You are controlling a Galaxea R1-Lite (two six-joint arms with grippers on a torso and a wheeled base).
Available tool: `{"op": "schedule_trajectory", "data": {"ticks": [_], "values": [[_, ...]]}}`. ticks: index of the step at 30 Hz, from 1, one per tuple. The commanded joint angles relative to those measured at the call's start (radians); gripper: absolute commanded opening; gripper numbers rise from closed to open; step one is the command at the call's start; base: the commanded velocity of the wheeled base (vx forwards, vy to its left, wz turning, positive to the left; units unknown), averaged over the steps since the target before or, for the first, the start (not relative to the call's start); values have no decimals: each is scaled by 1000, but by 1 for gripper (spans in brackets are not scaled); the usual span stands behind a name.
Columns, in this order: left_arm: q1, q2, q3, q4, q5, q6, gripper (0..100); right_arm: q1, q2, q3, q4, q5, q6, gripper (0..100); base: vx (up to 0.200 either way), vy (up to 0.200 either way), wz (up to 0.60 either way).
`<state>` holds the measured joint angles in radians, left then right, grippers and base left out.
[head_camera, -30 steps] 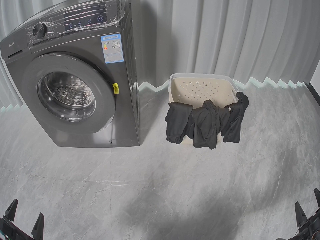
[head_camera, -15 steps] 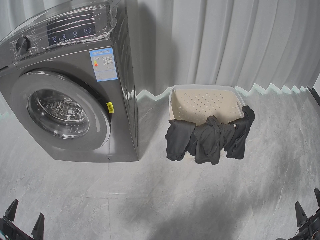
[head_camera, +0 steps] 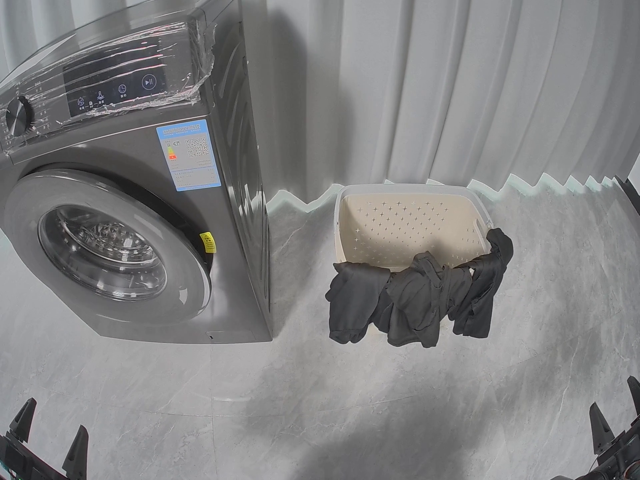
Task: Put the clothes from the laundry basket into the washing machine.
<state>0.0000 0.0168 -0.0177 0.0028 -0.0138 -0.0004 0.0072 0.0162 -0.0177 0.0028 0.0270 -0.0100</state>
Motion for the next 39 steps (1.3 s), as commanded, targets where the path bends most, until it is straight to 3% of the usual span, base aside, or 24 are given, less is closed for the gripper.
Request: {"op": "schedule_trajectory", "data": {"ticks": [1,34,39], "values": [[0,-17,16,0,0,-1,100,0,-16,18,-1,1,-1,100,0,-200,0],[0,-17,16,0,2,3,100,0,-16,18,-1,1,-1,100,0,-200,0],[0,-17,16,0,0,5,100,0,-16,18,-1,1,-1,100,0,0,0]]}}
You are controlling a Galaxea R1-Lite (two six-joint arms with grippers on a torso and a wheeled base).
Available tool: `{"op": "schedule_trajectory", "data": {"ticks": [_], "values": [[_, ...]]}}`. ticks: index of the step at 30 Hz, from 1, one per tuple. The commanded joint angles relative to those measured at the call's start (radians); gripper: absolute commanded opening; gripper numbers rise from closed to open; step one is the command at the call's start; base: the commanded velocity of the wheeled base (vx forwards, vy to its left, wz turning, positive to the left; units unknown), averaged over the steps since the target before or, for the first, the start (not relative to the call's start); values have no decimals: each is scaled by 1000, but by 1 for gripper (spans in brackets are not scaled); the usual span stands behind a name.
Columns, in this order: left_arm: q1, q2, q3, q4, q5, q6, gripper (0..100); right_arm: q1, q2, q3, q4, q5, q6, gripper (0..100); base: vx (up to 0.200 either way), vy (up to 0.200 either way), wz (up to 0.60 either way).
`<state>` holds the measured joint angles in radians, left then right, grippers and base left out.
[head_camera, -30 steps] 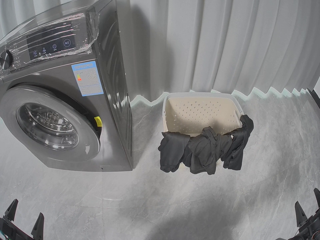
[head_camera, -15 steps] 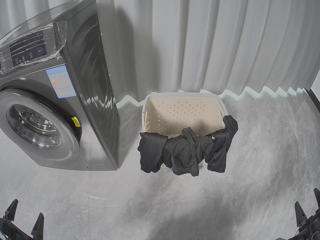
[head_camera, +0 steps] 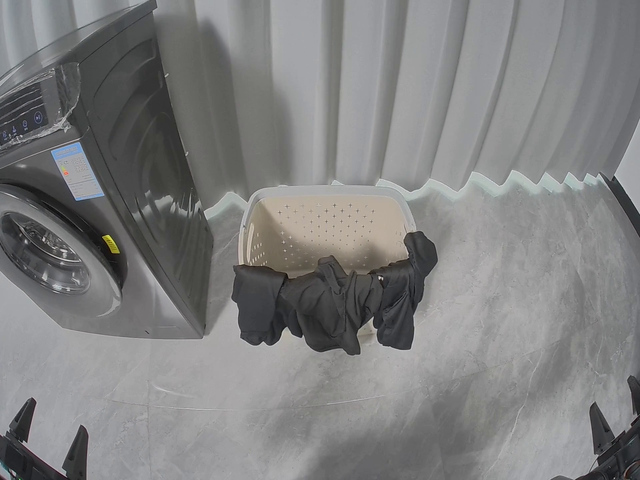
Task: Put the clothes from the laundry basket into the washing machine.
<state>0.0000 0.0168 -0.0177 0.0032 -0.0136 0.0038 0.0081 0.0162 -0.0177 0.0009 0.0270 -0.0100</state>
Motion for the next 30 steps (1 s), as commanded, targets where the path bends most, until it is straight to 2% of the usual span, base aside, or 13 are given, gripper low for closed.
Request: {"op": "schedule_trajectory", "data": {"ticks": [1,7,22,30], "values": [[0,-17,16,0,0,1,100,0,-16,18,1,-1,-2,100,0,0,0],[0,-17,16,0,0,1,100,0,-16,18,1,1,-1,100,0,0,0],[0,-17,16,0,0,-1,100,0,-16,18,1,1,-1,100,200,0,0],[0,-17,16,0,0,-2,100,0,-16,18,1,-1,-2,100,0,0,0]]}}
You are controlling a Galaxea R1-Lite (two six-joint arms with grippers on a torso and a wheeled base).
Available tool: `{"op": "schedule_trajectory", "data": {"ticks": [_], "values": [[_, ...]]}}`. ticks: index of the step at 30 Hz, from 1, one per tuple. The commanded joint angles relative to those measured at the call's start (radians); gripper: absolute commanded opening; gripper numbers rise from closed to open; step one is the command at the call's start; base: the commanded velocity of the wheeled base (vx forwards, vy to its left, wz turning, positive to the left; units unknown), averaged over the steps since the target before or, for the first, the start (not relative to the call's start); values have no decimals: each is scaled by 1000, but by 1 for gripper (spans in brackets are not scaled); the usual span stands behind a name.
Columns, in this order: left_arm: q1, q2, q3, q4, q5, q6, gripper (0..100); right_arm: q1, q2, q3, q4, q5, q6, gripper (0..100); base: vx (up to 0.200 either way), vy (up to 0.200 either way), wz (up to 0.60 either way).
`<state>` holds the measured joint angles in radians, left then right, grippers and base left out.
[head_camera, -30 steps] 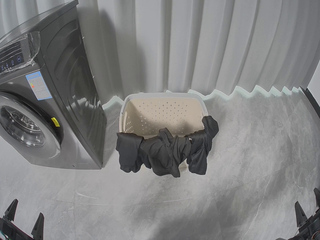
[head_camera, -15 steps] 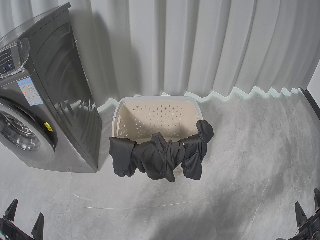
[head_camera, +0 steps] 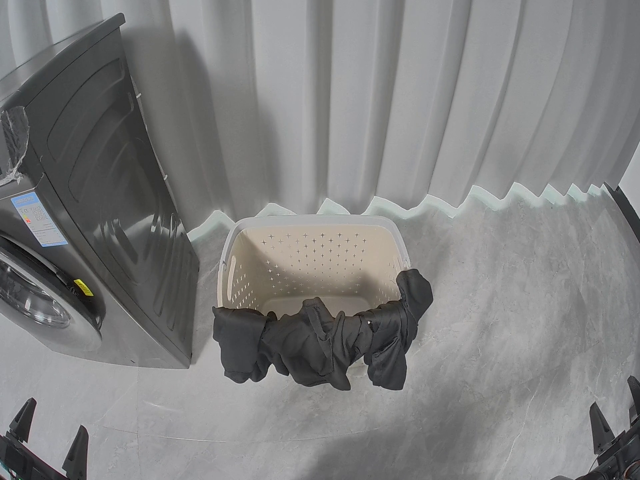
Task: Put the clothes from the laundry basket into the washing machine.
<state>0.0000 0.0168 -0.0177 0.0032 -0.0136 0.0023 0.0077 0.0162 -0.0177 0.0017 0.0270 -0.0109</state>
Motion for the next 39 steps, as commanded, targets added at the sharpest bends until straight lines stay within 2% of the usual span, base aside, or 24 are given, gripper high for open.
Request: {"op": "schedule_trajectory", "data": {"ticks": [1,7,19,34,39], "values": [[0,-17,16,0,0,-1,100,0,-16,18,0,1,0,100,0,0,0],[0,-17,16,0,0,1,100,0,-16,18,0,-1,0,100,0,-200,0],[0,-17,16,0,1,-1,100,0,-16,18,0,1,0,100,0,0,0],[0,-17,16,0,1,-1,100,0,-16,18,0,-1,0,100,200,0,0],[0,-17,16,0,1,1,100,0,-16,18,0,1,0,100,0,0,0]]}}
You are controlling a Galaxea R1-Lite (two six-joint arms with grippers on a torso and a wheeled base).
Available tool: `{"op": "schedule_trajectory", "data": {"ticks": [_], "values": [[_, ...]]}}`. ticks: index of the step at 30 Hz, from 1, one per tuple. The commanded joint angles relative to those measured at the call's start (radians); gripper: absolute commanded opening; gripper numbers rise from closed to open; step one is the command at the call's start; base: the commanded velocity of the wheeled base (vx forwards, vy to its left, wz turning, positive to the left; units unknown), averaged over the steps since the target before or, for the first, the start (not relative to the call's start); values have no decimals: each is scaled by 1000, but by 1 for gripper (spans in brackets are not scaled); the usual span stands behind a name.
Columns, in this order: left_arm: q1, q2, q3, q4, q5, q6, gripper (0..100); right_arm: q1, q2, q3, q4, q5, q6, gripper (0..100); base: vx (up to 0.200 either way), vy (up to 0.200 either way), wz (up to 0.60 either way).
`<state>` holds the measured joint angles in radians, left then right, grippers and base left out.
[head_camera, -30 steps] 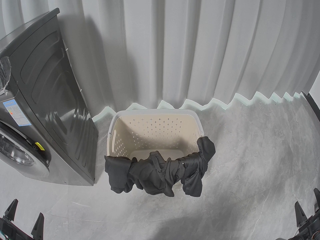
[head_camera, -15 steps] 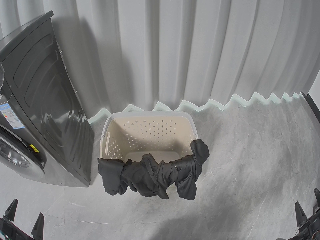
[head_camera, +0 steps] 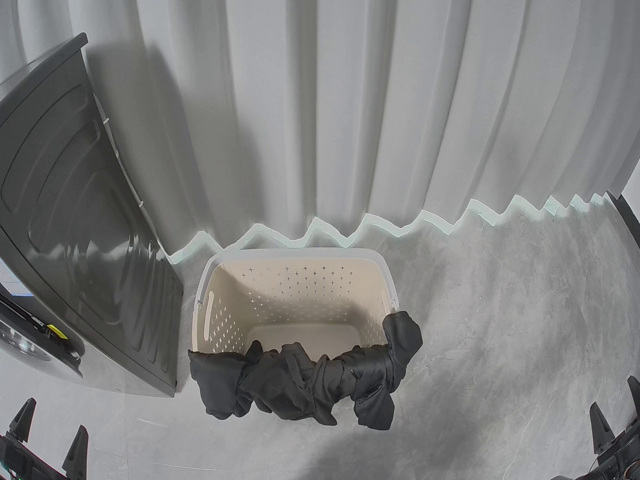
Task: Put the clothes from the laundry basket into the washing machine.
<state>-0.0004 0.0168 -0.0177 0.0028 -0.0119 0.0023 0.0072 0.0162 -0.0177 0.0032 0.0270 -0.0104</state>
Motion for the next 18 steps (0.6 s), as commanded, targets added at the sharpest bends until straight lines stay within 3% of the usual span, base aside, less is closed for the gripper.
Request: {"op": "schedule_trajectory", "data": {"ticks": [1,4,10,18], "values": [[0,-17,16,0,-2,1,100,0,-16,18,-2,1,0,100,0,0,0],[0,-17,16,0,-2,1,100,0,-16,18,-2,1,0,100,0,0,0],[0,-15,16,0,-2,1,100,0,-16,18,-2,1,0,100,200,0,0],[0,-17,16,0,0,2,100,0,-16,18,-2,1,-2,100,0,0,0]]}}
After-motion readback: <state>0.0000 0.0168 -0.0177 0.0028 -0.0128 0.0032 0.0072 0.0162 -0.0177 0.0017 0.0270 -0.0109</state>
